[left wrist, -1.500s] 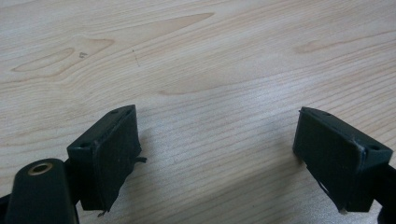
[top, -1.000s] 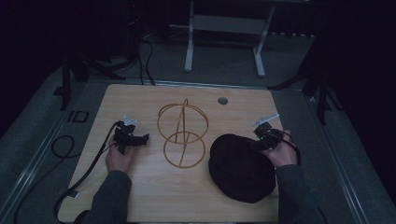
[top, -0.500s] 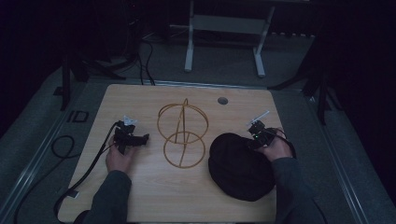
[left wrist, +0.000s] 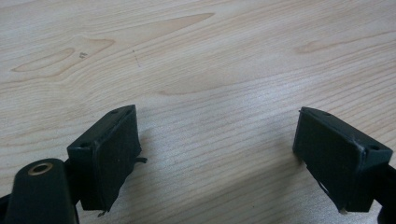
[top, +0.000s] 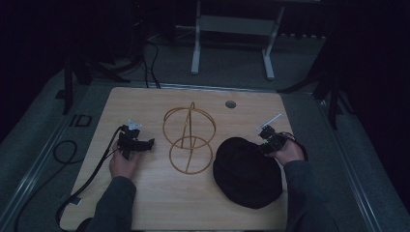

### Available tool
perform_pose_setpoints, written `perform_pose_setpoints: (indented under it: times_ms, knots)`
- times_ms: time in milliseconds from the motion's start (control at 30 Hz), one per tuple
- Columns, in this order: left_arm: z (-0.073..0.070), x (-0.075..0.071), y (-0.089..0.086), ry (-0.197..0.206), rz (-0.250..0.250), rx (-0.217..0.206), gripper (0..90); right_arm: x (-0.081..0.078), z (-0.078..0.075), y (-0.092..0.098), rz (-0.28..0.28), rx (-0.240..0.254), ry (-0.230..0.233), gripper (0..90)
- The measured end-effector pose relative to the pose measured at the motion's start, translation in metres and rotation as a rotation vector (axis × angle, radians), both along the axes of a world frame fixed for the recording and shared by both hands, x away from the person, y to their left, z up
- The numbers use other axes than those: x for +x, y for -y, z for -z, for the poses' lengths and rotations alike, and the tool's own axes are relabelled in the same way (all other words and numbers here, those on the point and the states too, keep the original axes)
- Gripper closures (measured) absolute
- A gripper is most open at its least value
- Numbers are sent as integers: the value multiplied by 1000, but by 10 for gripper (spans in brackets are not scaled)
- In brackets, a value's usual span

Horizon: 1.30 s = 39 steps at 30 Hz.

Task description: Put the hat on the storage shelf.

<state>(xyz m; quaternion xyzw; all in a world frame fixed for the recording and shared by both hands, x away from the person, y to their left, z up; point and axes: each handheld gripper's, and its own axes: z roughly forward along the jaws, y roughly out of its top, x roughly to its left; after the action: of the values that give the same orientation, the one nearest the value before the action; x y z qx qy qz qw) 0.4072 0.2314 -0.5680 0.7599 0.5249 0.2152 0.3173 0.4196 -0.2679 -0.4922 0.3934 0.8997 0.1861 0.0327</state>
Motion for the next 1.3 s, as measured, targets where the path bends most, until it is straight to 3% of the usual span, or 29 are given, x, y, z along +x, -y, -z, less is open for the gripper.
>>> perform_pose_setpoints:
  times_ms: [200, 600, 1000, 1300]
  knots:
    - [0, 0, 0, 1, -1, -1, 141, 0, -3, 10, 30, 101, -55, 790]
    - [0, 0, 0, 1, -1, -1, 141, 1, -29, 13, 47, 136, -65, 792]
    - [0, 0, 0, 0, -1, 0, 141, 4, -52, 12, 40, 107, -52, 790]
    - [0, 0, 0, 1, -2, 0, 141, 8, -71, 2, 10, 51, -36, 790]
